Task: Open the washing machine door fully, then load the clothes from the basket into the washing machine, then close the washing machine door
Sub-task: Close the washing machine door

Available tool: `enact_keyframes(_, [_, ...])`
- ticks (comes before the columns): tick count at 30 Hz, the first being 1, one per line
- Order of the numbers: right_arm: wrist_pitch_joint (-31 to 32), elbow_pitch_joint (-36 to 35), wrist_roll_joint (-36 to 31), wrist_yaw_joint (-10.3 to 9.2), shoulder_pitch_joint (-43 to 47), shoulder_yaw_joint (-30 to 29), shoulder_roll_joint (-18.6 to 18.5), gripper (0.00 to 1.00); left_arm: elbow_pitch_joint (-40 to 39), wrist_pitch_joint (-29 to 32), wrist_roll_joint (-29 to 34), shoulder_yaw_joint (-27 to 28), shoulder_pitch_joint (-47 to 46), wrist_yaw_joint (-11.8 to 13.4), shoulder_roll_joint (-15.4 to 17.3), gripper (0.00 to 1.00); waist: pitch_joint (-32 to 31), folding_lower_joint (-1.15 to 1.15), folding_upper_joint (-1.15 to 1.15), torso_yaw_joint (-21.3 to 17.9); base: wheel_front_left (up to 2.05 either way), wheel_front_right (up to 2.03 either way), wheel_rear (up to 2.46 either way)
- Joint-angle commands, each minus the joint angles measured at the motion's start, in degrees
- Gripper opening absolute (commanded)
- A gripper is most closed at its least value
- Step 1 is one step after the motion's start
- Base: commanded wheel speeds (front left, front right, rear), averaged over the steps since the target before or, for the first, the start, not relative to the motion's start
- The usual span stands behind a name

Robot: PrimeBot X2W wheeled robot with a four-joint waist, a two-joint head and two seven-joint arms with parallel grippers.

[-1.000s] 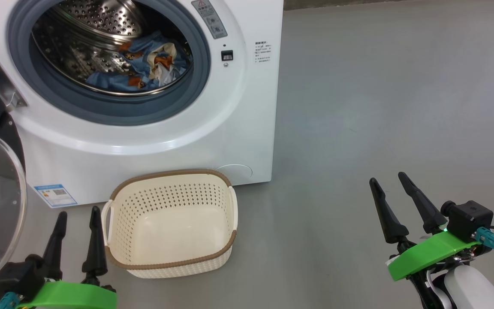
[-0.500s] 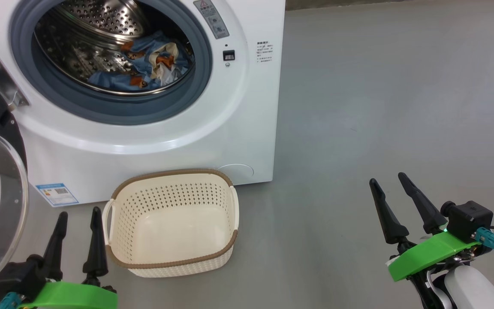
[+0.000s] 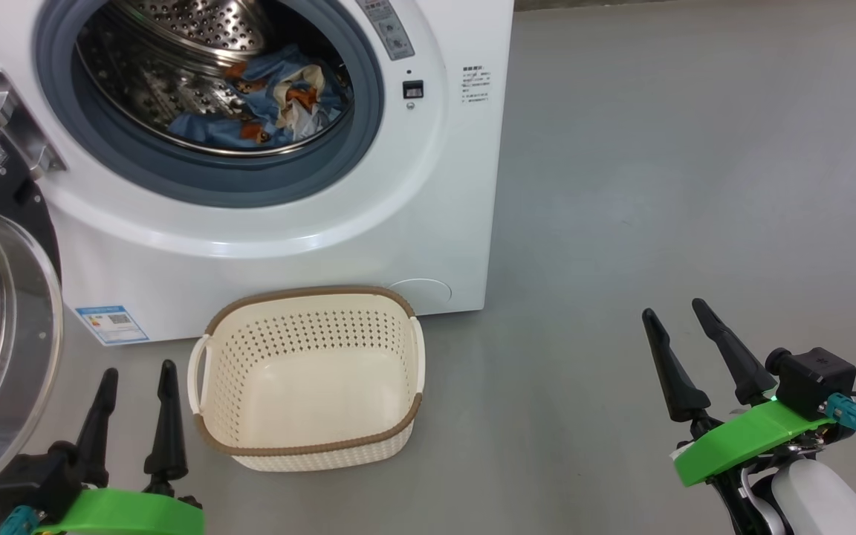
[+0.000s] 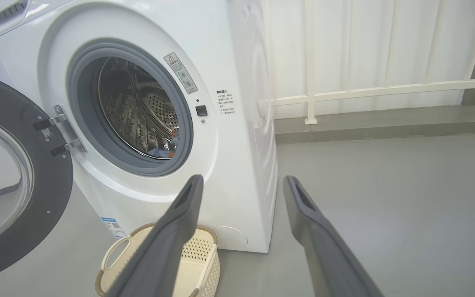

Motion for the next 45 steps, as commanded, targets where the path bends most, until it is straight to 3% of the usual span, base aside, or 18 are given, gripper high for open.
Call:
enact_keyframes(1, [-0.46,-1.06,0.48,0.31,-0.58,0.94,-0.74,1.0,-0.95,-0.37,0.41,2.03,-1.18,-0.12,1.14,1.0,-0.04,0.0,0.0,0.16,0.0,0.0,0.0])
enact_keyframes(18, [-0.46,-0.98,0.24,0.31,-0.12,0.55,-0.34,1.0,-0.52,-0.37,2.49,3.84,-1.29,-0.12,0.29,1.0,-0.61,0.0,0.0,4.58,0.0,0.0,0.0])
enact_keyframes(45, [-0.46,-0.38,1.23,0.31,0.52,1.22,-0.25,1.0,0.67,-0.37,8.07,7.01,-0.77,-0.12,-2.04,1.0,-1.91,0.0,0.0,19.17,0.0,0.0,0.0])
